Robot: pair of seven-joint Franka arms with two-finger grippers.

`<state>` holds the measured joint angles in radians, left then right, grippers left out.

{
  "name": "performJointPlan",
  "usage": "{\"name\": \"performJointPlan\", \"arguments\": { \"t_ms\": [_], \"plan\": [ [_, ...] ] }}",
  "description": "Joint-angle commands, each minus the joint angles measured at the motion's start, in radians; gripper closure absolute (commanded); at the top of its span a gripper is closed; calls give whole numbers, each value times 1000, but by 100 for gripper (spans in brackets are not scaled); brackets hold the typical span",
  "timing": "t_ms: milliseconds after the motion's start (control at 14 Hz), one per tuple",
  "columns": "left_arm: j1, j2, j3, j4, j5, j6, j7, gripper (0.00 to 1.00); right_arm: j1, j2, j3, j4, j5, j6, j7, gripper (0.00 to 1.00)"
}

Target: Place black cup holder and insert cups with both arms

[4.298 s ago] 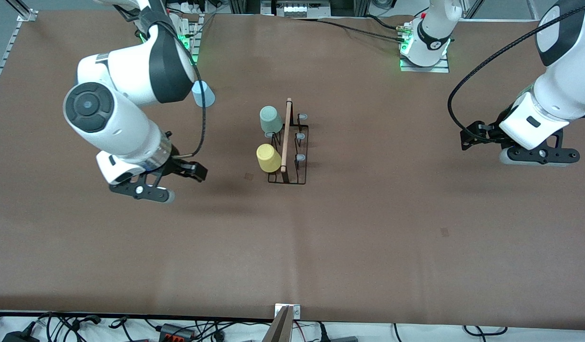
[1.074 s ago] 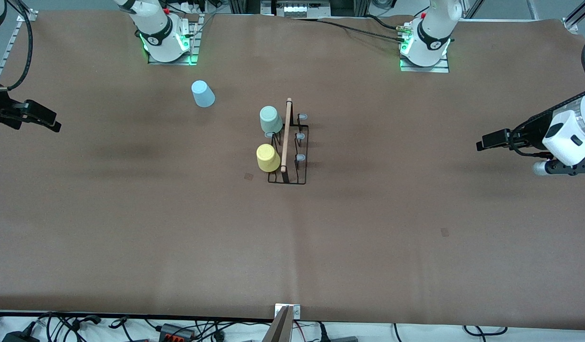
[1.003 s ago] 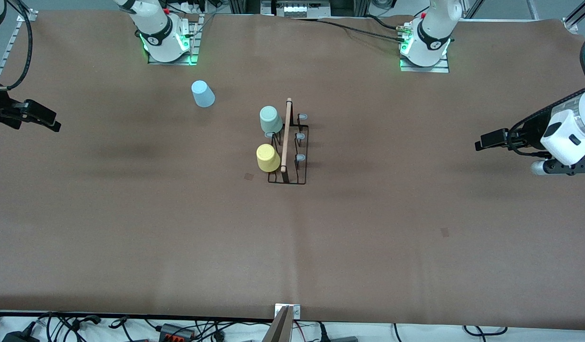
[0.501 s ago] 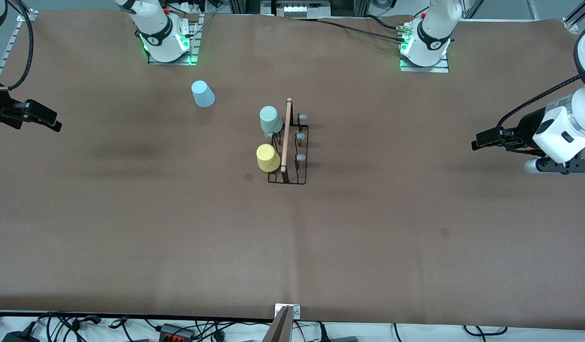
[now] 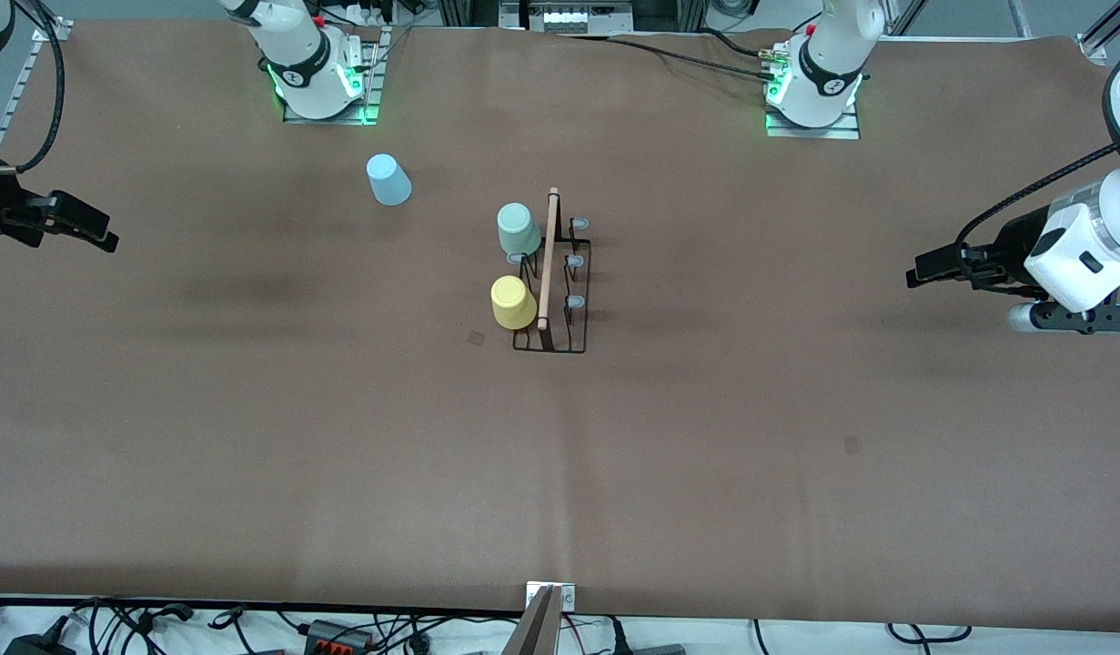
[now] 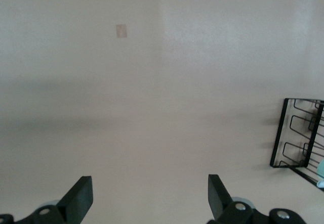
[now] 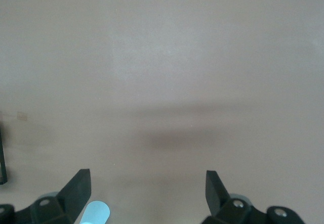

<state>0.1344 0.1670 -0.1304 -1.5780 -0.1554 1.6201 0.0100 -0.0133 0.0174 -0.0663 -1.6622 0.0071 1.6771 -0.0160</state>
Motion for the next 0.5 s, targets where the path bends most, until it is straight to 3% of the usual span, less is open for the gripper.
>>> {"name": "performJointPlan", "arguments": {
  "t_ms": [0,430],
  "plan": [
    [13,19,8,19,4,-12,123,0,-14,-25,11,-25,-2,10,-12,0],
    [71,42,9,13,-27,-25,130,0,-14,-25,11,-25,-1,9,-12,0]
  ]
}}
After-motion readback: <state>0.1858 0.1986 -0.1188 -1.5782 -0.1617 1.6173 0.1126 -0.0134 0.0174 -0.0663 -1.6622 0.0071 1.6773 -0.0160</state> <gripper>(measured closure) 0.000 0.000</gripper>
